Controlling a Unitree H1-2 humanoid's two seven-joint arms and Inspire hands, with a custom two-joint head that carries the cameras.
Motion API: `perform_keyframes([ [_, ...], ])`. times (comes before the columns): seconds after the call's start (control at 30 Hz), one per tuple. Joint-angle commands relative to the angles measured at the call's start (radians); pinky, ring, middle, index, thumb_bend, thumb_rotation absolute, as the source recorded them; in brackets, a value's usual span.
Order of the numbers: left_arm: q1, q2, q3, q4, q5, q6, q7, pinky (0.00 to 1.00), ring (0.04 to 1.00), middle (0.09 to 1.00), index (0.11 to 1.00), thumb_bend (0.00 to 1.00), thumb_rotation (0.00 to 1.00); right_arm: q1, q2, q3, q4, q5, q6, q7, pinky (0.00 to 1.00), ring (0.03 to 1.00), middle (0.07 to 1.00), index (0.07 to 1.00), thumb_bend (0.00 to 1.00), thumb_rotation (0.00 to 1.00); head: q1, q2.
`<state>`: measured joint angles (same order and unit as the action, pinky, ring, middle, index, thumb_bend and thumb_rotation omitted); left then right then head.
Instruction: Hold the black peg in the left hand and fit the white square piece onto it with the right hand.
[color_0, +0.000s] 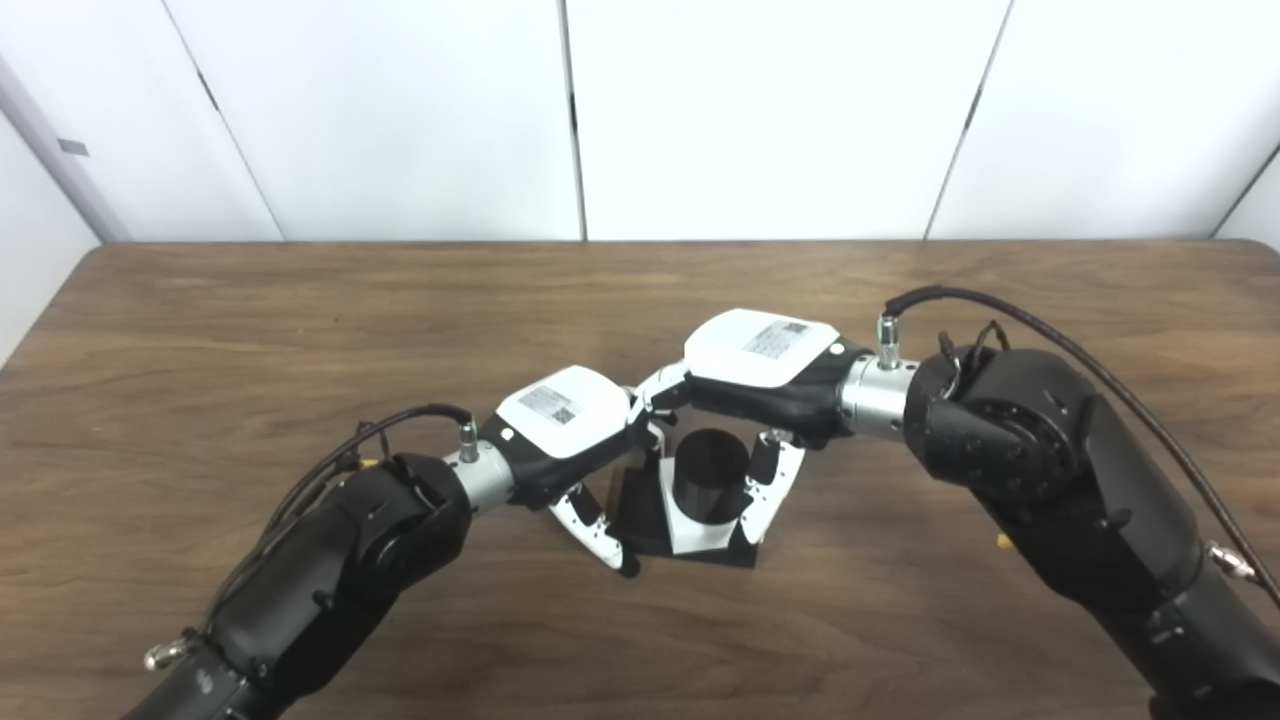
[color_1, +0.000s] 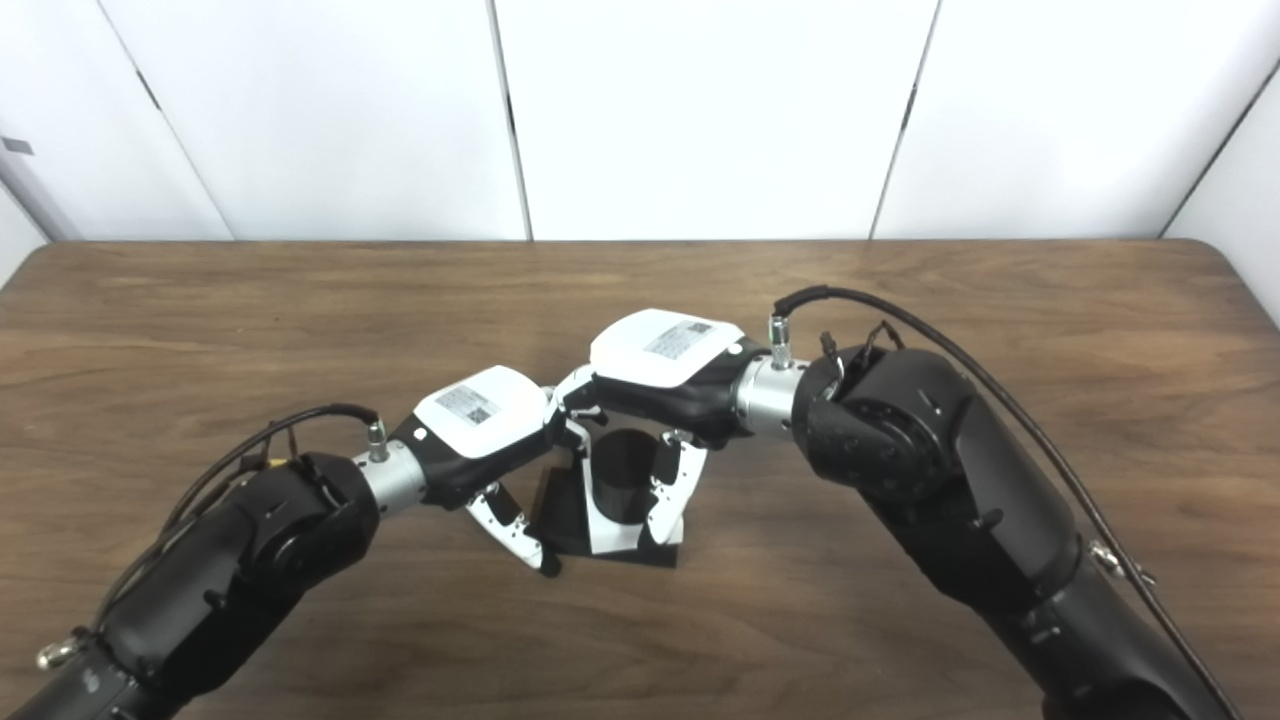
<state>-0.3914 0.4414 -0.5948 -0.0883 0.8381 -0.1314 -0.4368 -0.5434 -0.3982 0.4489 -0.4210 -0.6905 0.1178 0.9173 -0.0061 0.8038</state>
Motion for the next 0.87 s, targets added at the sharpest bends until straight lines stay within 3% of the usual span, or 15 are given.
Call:
perform_keyframes([
  [0.0,0.036,0.004,-0.049,0.018,0.047,-0.008,-0.071,0.75,0.905,0.890,0.493,0.52,0.08,-0.030,-0.015,-0.010,-0.010,0.000,0.011,0.006,0.70,0.801,0.842,0.815,0.98,0.27,-0.005,0.000],
  [0.23,0.037,0.008,-0.047,0.024,0.046,-0.015,-0.065,0.77,0.905,0.886,0.493,0.52,0.08,-0.027,-0.030,-0.063,-0.013,0.011,0.005,-0.032,0.66,0.772,0.814,0.797,0.91,0.20,-0.010,-0.004],
  [0.4,0.038,0.012,-0.046,0.024,0.049,-0.016,-0.062,0.77,0.905,0.890,0.493,0.52,0.08,0.010,-0.035,-0.164,-0.025,0.044,0.006,-0.109,0.59,0.719,0.768,0.732,0.82,0.11,-0.024,-0.006],
  [0.63,0.041,0.011,-0.039,0.042,0.040,-0.024,-0.041,0.78,0.896,0.881,0.493,0.52,0.07,0.140,-0.003,-0.346,0.010,0.139,-0.028,-0.349,0.55,0.681,0.735,0.695,0.72,0.07,-0.049,-0.008],
  [0.83,0.039,0.019,-0.038,0.048,0.043,-0.036,-0.034,0.77,0.892,0.875,0.493,0.52,0.07,0.263,0.031,-0.438,0.030,0.188,0.005,-0.481,0.56,0.679,0.724,0.700,0.71,0.00,-0.047,-0.010],
])
